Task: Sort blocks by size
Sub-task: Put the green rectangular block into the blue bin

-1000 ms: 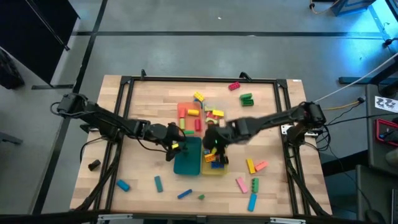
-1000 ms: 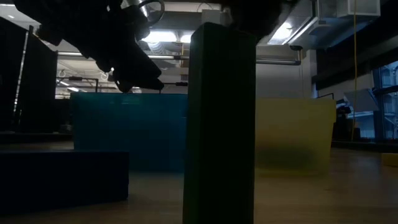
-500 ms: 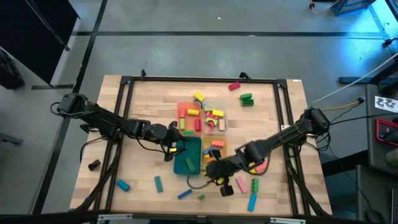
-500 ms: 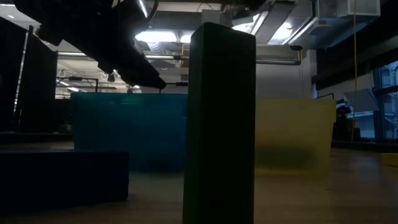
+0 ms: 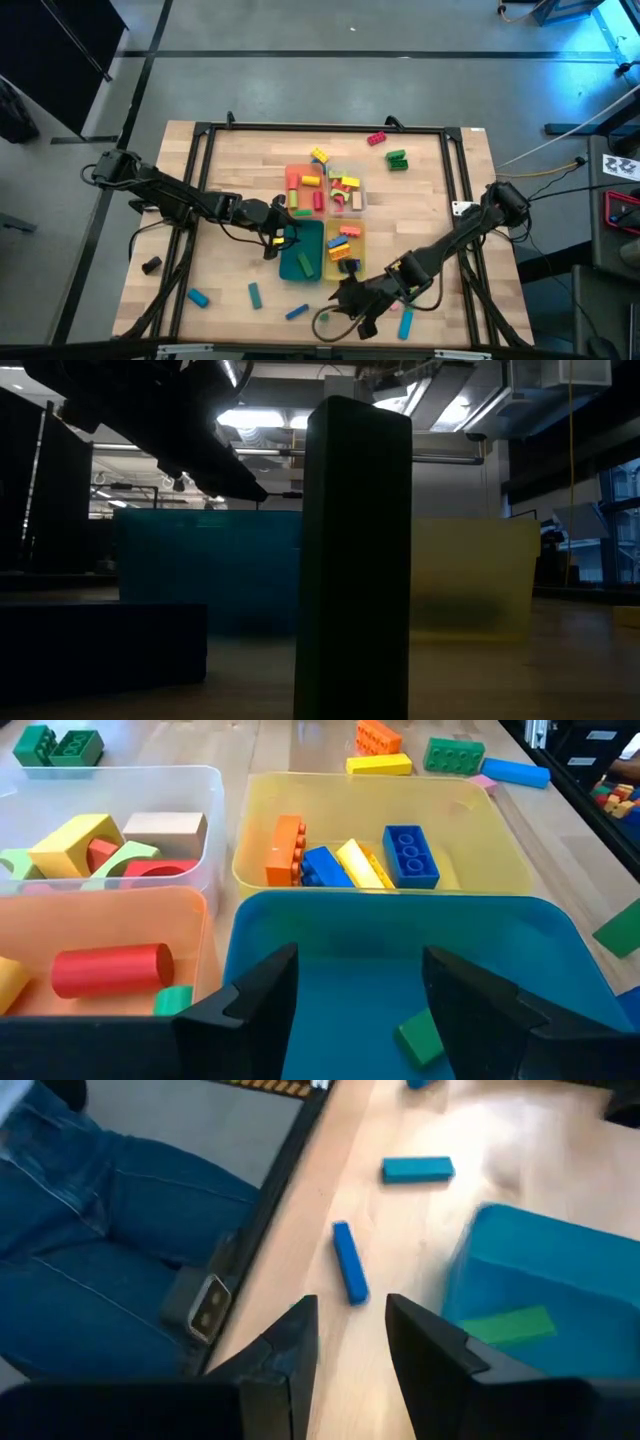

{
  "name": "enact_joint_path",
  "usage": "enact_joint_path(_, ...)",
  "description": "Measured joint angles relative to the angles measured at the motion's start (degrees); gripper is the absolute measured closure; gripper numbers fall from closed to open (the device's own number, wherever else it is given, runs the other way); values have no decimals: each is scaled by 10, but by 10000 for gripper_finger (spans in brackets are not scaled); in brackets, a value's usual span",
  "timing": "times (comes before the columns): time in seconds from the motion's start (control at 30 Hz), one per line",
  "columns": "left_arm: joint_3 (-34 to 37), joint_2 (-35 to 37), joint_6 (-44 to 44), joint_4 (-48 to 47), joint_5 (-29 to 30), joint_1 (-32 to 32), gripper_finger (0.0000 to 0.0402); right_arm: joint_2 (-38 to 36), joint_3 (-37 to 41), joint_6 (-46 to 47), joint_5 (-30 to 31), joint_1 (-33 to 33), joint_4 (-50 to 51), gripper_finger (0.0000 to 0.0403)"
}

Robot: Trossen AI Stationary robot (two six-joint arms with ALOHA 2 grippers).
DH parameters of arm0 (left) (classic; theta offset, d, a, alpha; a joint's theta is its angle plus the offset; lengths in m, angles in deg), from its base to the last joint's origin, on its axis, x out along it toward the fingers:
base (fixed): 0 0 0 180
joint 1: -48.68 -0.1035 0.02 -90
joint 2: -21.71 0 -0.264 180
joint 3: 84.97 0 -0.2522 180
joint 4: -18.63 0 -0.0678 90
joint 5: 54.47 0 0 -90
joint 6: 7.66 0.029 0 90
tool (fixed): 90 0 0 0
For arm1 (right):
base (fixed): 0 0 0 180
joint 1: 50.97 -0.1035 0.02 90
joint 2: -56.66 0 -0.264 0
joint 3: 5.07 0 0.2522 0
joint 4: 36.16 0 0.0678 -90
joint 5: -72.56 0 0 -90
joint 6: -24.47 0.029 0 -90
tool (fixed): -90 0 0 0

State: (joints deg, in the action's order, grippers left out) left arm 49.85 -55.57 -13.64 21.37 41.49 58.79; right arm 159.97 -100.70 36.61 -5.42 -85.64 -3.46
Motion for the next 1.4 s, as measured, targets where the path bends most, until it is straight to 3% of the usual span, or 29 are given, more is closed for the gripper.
enact_joint_path(0.5, 0, 0, 0, -4, 0, 0, 203, 95, 0, 4, 4, 2, -72, 281)
enact_joint_path(0.67, 0, 0, 0, -10, 0, 0, 203, 104, 0, 26, -25, 2, -77, 281)
enact_joint_path(1.4, 0, 0, -2, -9, 0, 0, 203, 121, 1, 27, -37, 1, -92, 281)
